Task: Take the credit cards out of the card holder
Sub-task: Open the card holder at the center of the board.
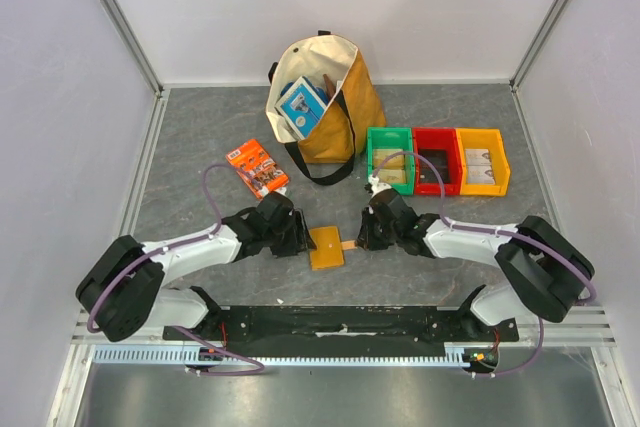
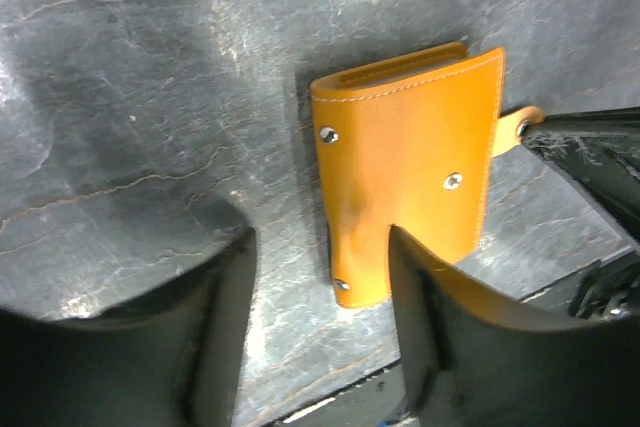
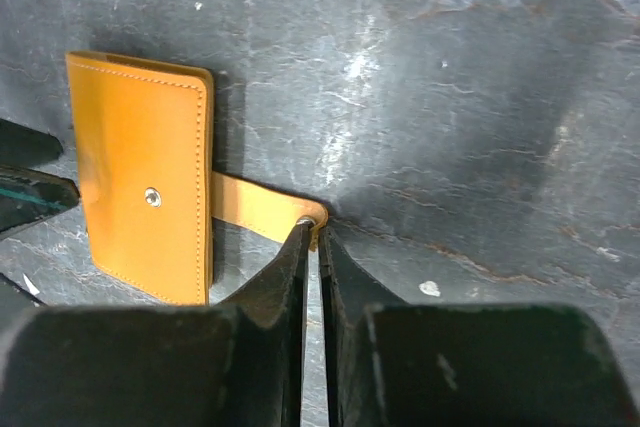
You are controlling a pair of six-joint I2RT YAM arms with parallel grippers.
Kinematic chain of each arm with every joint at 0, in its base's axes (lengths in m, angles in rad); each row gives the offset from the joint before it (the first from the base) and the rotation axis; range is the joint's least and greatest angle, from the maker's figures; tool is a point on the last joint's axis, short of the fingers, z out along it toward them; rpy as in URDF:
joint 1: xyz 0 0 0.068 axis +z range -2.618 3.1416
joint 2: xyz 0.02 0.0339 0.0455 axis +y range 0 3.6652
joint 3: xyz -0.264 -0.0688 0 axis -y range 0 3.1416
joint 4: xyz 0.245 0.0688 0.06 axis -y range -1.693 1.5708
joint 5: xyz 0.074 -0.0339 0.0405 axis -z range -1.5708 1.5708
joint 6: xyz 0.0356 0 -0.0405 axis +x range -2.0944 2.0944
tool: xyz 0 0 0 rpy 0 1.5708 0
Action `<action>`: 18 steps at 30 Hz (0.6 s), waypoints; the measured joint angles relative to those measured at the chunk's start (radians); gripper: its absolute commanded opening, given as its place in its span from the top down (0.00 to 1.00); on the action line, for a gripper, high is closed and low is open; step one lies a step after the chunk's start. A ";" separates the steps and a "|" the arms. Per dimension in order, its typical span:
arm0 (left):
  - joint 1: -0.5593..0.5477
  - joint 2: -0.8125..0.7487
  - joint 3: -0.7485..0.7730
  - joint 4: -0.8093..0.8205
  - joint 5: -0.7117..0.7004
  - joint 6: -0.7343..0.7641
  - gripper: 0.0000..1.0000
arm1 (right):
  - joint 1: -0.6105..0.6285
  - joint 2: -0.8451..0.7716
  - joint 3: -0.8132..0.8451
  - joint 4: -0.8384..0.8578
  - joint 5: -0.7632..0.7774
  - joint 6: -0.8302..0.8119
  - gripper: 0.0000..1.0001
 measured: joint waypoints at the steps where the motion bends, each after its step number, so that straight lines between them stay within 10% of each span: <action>1: 0.000 -0.001 0.013 -0.025 -0.014 0.013 0.21 | -0.016 -0.005 -0.016 0.019 -0.017 0.006 1.00; 18: -0.342 0.294 0.470 -0.378 -0.351 0.069 0.11 | -0.124 0.003 -0.161 0.292 -0.227 0.088 1.00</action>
